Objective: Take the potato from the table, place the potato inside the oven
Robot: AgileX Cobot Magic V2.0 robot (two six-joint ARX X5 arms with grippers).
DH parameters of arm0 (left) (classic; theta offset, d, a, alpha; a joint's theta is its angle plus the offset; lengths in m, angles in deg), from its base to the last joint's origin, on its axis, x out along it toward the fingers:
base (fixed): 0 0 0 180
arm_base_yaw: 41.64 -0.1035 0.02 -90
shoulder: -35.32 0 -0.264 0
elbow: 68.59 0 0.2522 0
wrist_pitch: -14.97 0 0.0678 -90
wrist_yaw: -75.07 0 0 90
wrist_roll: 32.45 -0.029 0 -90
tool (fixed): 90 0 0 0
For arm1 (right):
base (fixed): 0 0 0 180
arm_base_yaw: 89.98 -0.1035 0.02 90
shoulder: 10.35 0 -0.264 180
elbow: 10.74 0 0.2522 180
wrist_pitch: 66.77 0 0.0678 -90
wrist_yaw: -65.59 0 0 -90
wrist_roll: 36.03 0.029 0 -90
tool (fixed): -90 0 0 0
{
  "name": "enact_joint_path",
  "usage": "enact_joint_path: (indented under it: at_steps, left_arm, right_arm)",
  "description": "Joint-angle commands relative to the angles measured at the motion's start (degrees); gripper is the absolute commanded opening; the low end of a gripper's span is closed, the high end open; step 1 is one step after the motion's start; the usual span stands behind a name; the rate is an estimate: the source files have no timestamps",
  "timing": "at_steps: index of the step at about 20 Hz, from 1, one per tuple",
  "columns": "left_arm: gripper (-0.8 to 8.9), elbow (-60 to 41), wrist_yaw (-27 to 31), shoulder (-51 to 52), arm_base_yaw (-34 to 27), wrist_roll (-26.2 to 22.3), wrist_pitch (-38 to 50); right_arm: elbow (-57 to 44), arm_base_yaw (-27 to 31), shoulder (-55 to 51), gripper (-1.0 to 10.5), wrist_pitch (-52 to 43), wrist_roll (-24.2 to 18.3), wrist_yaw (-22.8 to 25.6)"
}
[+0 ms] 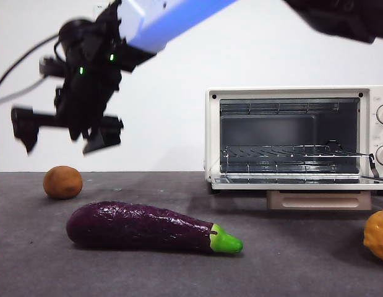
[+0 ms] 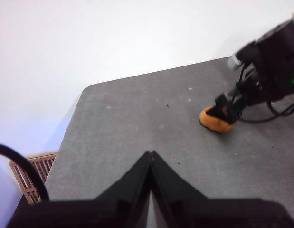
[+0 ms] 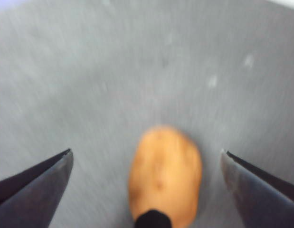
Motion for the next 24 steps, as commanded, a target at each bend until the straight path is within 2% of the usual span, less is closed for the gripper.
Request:
enact_joint_path:
  at_steps: [1,3,6,9,18,24]
  left_arm:
    - [-0.05,-0.3,0.1,0.3,0.0,-0.6,0.2]
    - [-0.05,-0.3,0.1,0.3,0.0,-0.6,0.2]
    - [-0.05,-0.3,-0.6,0.3,0.0,-0.6,0.1]
    - [-0.05,-0.3,-2.5,0.3,0.0,-0.3,0.1]
    - [-0.05,-0.3,-3.0,0.3,0.0,0.9,0.1]
    - [-0.05,-0.3,-3.0,0.3,0.0,1.1,0.1]
  right_arm:
    - [-0.2,-0.3,2.8,7.0,0.5,-0.4,0.3]
    - [-0.2,-0.3,3.4,7.1,0.4,-0.4,0.3]
    - [-0.2,-0.3,4.2,7.9,-0.4,-0.3,0.3]
    - [-0.2,-0.3,4.9,7.9,-1.4,-0.5,0.9]
    - [-0.2,-0.2,6.0,7.8,-4.6,0.1,1.4]
    - [-0.2,-0.2,6.1,5.8,-6.9,-0.3,3.1]
